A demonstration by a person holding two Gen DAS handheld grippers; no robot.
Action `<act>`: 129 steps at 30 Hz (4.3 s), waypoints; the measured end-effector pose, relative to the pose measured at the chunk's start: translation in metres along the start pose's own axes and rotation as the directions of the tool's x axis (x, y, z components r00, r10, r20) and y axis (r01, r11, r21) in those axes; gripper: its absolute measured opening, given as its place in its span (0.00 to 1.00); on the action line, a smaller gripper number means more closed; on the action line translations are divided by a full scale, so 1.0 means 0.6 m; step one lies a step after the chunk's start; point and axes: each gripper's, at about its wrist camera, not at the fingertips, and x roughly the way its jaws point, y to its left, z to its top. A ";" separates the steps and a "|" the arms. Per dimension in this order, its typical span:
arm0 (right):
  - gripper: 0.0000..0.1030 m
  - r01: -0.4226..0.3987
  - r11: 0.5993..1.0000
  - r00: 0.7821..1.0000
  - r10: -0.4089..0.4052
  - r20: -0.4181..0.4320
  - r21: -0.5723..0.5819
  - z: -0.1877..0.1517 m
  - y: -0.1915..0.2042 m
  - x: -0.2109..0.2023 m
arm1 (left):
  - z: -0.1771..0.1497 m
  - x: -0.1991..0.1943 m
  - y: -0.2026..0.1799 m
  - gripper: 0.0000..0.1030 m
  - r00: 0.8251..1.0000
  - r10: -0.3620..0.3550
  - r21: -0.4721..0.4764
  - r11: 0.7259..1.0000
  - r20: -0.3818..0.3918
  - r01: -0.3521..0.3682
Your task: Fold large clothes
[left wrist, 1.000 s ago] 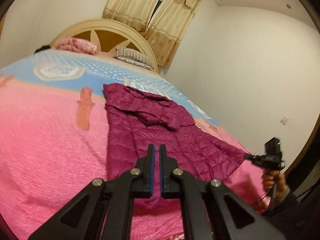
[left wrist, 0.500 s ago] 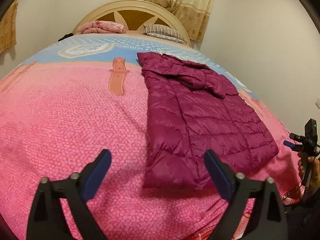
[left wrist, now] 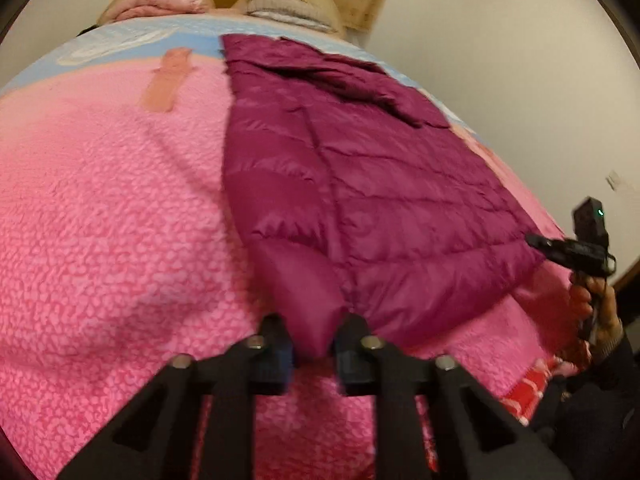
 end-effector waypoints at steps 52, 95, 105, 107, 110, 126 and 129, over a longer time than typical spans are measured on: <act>0.04 -0.041 0.996 0.958 0.018 0.286 0.073 0.490 0.028 0.088 | 0.456 0.067 0.081 0.53 0.952 -0.054 -0.047 0.996 0.303 0.071; 0.66 0.338 0.931 0.927 -0.305 0.217 -0.134 0.441 0.147 0.356 | 0.455 0.341 -0.041 1.00 0.869 0.464 0.112 0.867 0.172 -0.485; 0.67 0.377 0.913 0.919 -0.349 0.183 -0.155 0.438 0.145 0.391 | 0.452 0.365 -0.035 1.00 0.882 0.455 0.113 0.876 0.124 -0.468; 0.67 0.377 0.913 0.920 -0.349 0.180 -0.154 0.437 0.144 0.393 | 0.453 0.367 -0.034 1.00 0.884 0.453 0.114 0.878 0.115 -0.465; 0.67 0.386 0.909 0.917 -0.358 0.176 -0.158 0.438 0.145 0.397 | 0.454 0.370 -0.032 1.00 0.887 0.451 0.112 0.881 0.100 -0.460; 0.70 0.449 0.870 0.893 -0.426 0.147 -0.204 0.438 0.155 0.418 | 0.457 0.382 -0.026 1.00 0.889 0.455 0.119 0.881 0.055 -0.458; 0.70 0.458 0.863 0.888 -0.436 0.146 -0.212 0.438 0.157 0.421 | 0.457 0.383 -0.025 1.00 0.889 0.454 0.119 0.881 0.054 -0.457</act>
